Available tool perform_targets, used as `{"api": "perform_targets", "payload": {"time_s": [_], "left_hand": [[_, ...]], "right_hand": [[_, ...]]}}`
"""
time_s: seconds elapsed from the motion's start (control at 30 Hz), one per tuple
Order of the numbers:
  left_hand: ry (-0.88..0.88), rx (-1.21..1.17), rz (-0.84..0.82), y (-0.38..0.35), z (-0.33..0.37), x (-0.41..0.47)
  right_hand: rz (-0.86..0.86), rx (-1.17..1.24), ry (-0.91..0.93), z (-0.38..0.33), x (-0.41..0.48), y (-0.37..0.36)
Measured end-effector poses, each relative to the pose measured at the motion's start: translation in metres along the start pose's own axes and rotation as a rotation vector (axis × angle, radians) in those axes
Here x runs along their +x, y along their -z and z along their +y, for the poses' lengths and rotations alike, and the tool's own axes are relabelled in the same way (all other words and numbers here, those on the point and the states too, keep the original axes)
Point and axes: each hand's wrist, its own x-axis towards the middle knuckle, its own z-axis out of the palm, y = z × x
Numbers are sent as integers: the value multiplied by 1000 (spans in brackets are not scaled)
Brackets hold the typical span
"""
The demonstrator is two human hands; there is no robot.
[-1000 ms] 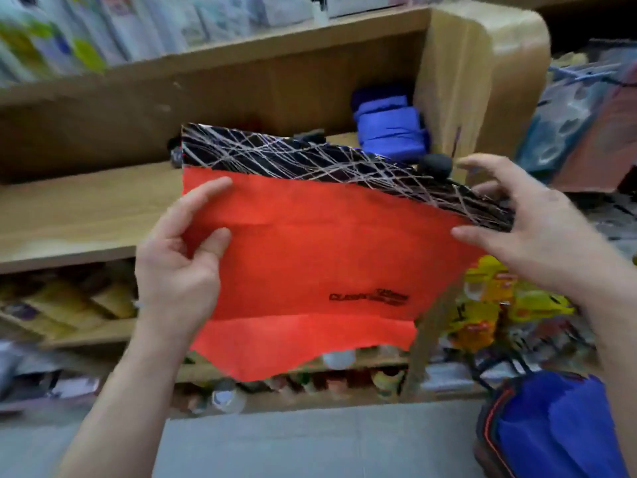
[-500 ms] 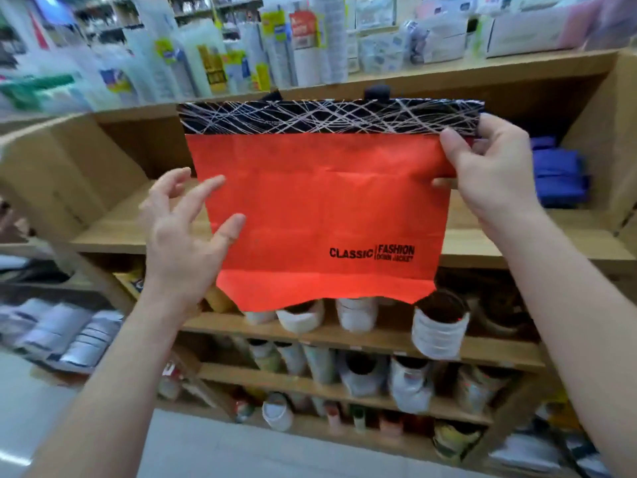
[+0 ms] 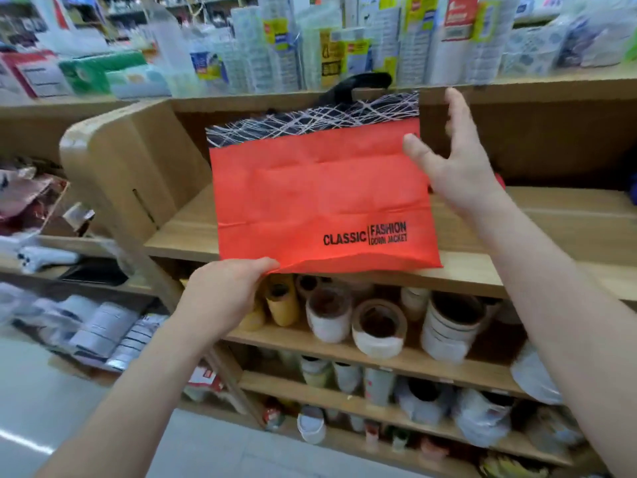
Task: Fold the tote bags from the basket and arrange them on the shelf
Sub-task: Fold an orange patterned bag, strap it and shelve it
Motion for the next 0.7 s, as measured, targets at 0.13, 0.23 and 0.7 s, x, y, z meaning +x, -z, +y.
{"api": "perform_targets", "payload": {"time_s": [0.13,0.23,0.7], "left_hand": [[35,250,-127,5,5,14],[81,160,-84,8,0,23],[-14,-174,-90,-21,-27,27]], "right_hand": [[-642,-180,-9,-8,-38,-7],[-673,-353,-36,16,-55,-18],[-690,-791,109,51,-49,-27]]}}
